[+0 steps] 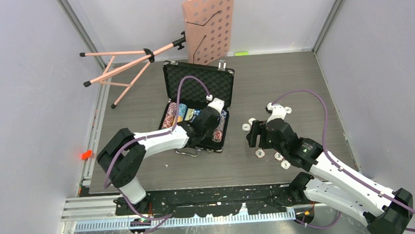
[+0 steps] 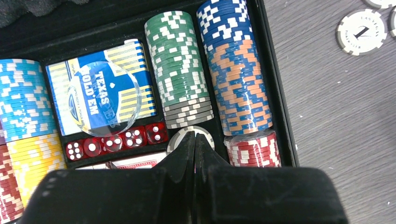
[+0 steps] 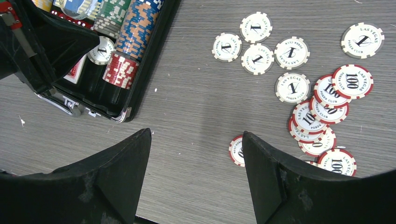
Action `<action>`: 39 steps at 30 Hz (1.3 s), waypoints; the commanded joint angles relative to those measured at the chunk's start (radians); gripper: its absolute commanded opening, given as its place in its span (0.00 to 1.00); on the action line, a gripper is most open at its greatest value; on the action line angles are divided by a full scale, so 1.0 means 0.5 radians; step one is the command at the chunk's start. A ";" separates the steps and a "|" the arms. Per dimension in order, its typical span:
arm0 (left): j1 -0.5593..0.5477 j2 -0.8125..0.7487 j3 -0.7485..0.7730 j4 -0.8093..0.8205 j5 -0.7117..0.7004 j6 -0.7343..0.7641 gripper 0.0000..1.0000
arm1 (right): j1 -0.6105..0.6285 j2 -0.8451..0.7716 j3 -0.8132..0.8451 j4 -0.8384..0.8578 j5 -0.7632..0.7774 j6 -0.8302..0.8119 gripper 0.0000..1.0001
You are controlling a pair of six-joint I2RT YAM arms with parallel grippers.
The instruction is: Pack up texas hold em set
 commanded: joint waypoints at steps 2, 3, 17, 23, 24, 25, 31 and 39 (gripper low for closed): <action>0.024 0.030 0.063 0.050 0.012 -0.006 0.00 | -0.007 -0.019 0.009 0.064 0.001 0.015 0.77; 0.025 0.018 0.065 0.042 0.015 -0.007 0.00 | -0.007 -0.020 0.009 0.064 0.000 0.016 0.77; 0.025 -0.217 -0.131 -0.196 0.209 -0.011 0.00 | -0.010 -0.006 0.006 0.067 -0.009 0.016 0.78; 0.025 -0.172 -0.224 -0.092 0.190 -0.026 0.00 | -0.009 -0.011 0.004 0.064 -0.016 0.019 0.78; 0.025 -0.157 -0.224 -0.079 0.183 -0.030 0.00 | -0.010 -0.013 0.002 0.064 -0.017 0.019 0.78; 0.025 -0.143 -0.222 -0.069 0.179 -0.032 0.00 | -0.009 -0.015 -0.001 0.064 -0.015 0.023 0.78; 0.025 -0.056 -0.196 -0.049 0.127 -0.002 0.00 | -0.012 -0.030 -0.006 0.064 -0.012 0.023 0.78; 0.025 -0.006 -0.207 0.024 0.053 -0.001 0.00 | -0.012 -0.024 -0.004 0.065 -0.012 0.021 0.78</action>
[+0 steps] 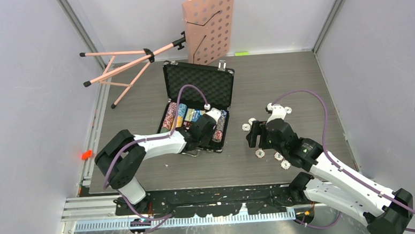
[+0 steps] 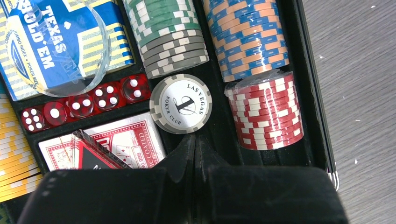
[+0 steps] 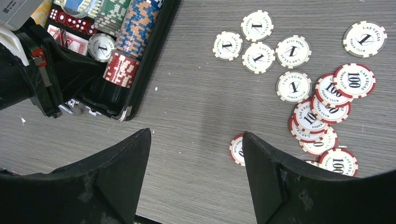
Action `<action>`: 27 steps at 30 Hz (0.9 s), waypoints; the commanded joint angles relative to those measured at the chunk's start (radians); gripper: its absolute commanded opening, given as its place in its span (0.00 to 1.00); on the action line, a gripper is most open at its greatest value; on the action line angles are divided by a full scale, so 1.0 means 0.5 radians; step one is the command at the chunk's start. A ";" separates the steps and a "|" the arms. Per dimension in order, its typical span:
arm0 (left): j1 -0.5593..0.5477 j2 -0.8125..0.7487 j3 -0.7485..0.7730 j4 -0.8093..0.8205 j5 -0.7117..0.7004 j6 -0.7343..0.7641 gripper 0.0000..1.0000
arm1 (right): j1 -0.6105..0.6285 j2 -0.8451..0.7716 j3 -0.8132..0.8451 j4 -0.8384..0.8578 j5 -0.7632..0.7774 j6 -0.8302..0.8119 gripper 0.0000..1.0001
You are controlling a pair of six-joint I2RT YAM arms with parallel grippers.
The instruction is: Pack up texas hold em set
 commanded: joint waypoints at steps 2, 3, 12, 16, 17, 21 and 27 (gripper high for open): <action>0.014 0.011 0.009 0.098 -0.167 0.020 0.00 | -0.009 -0.018 0.003 0.066 0.005 0.020 0.78; 0.014 0.001 0.008 0.112 -0.193 0.029 0.00 | -0.008 -0.013 0.003 0.068 0.003 0.020 0.78; 0.014 -0.053 0.051 0.171 -0.216 0.128 0.00 | -0.011 -0.004 0.011 0.065 -0.007 0.018 0.78; 0.014 -0.042 0.072 0.188 -0.138 0.165 0.00 | -0.012 0.004 0.013 0.066 -0.011 0.017 0.78; 0.014 -0.041 0.077 0.188 -0.100 0.180 0.00 | -0.011 0.004 0.012 0.066 -0.010 0.016 0.78; 0.014 -0.018 0.116 0.240 -0.019 0.211 0.00 | -0.014 0.008 0.014 0.064 -0.013 0.014 0.78; 0.011 -0.029 0.140 0.256 0.024 0.253 0.00 | -0.016 0.016 0.016 0.066 -0.016 0.013 0.78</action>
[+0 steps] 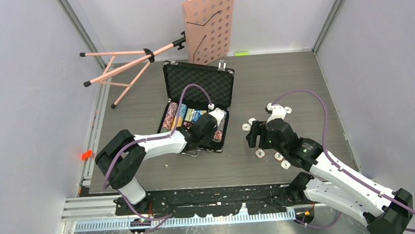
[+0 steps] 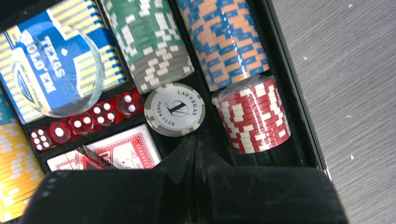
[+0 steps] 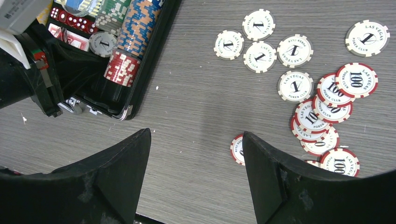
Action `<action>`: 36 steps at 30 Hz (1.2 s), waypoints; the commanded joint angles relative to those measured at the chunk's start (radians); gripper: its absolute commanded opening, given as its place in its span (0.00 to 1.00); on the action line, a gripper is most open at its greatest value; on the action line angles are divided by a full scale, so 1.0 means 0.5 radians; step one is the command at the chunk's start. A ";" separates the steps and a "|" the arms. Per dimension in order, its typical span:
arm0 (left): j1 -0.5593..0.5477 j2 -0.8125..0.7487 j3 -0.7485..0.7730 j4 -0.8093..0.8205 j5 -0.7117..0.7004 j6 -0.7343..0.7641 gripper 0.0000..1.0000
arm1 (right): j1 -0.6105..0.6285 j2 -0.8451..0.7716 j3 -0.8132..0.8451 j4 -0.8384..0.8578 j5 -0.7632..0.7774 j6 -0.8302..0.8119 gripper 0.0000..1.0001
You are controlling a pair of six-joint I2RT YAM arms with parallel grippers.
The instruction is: Pack up texas hold em set
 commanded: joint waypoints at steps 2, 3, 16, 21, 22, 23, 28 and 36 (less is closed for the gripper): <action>0.024 -0.037 0.119 0.219 -0.042 0.097 0.00 | -0.012 0.017 0.015 0.069 -0.004 0.010 0.78; 0.024 -0.034 0.123 0.219 -0.059 0.106 0.00 | -0.012 0.017 0.015 0.069 -0.003 0.010 0.78; 0.024 0.059 0.169 0.212 -0.142 0.127 0.00 | -0.022 0.011 0.009 0.072 -0.016 0.010 0.78; 0.024 0.081 0.188 0.213 -0.203 0.092 0.00 | -0.024 0.010 0.004 0.073 -0.020 0.015 0.78; 0.024 0.086 0.203 0.203 -0.229 0.074 0.00 | -0.024 0.013 0.006 0.075 -0.022 0.014 0.78; 0.024 0.085 0.215 0.189 -0.252 0.056 0.00 | -0.026 0.015 0.006 0.073 -0.021 0.015 0.78; 0.027 0.048 0.214 0.173 -0.339 -0.014 0.00 | -0.027 0.014 0.006 0.071 -0.008 0.032 0.78; 0.027 -0.089 0.165 0.096 -0.163 -0.030 0.00 | -0.040 0.080 0.043 0.025 0.041 0.063 0.78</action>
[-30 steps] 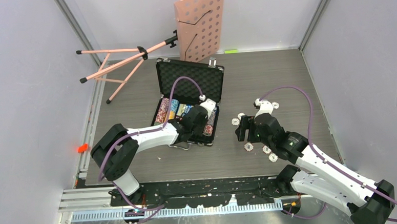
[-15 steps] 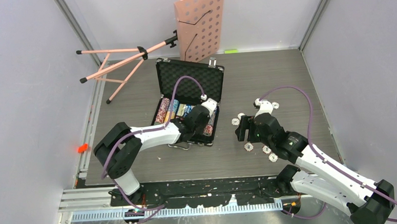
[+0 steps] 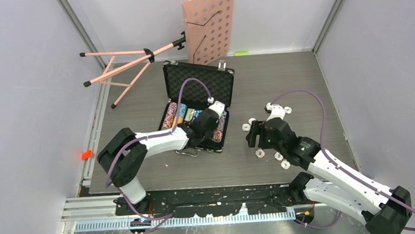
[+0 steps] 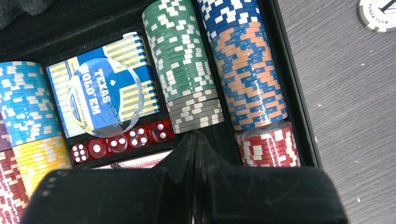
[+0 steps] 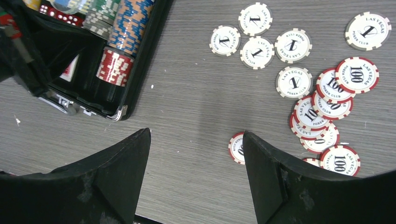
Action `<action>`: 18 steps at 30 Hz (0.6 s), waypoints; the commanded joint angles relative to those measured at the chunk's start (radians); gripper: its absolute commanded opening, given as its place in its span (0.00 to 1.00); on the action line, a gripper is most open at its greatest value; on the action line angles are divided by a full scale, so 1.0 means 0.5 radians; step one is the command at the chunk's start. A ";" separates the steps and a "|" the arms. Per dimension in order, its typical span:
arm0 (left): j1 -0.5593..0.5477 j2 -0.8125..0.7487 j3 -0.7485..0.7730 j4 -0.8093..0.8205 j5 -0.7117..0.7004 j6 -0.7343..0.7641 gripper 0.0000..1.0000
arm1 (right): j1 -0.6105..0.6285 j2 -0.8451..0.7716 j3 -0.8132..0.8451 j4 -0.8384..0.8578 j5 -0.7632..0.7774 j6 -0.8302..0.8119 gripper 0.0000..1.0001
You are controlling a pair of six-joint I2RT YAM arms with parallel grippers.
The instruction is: Pack up texas hold em set
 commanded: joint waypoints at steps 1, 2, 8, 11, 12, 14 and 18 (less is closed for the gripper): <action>0.013 -0.179 0.023 0.015 0.071 -0.020 0.00 | -0.015 0.041 0.053 0.014 0.056 0.050 0.78; 0.013 -0.196 0.011 0.010 0.081 -0.020 0.00 | -0.018 0.050 0.058 0.011 0.060 0.054 0.78; 0.013 -0.217 -0.022 -0.025 0.111 -0.008 0.00 | -0.022 0.128 0.106 -0.001 0.063 0.098 0.79; 0.013 -0.228 -0.029 -0.042 0.126 -0.016 0.00 | -0.023 0.210 0.166 -0.042 0.122 0.122 0.80; 0.013 -0.246 -0.035 -0.046 0.129 -0.021 0.00 | -0.024 0.269 0.187 -0.091 0.147 0.126 0.81; 0.013 -0.304 -0.062 -0.048 0.128 -0.023 0.00 | -0.027 0.389 0.275 -0.186 0.232 0.136 0.84; 0.035 -0.469 -0.136 -0.054 0.123 -0.026 0.00 | -0.056 0.675 0.477 -0.352 0.328 0.129 0.86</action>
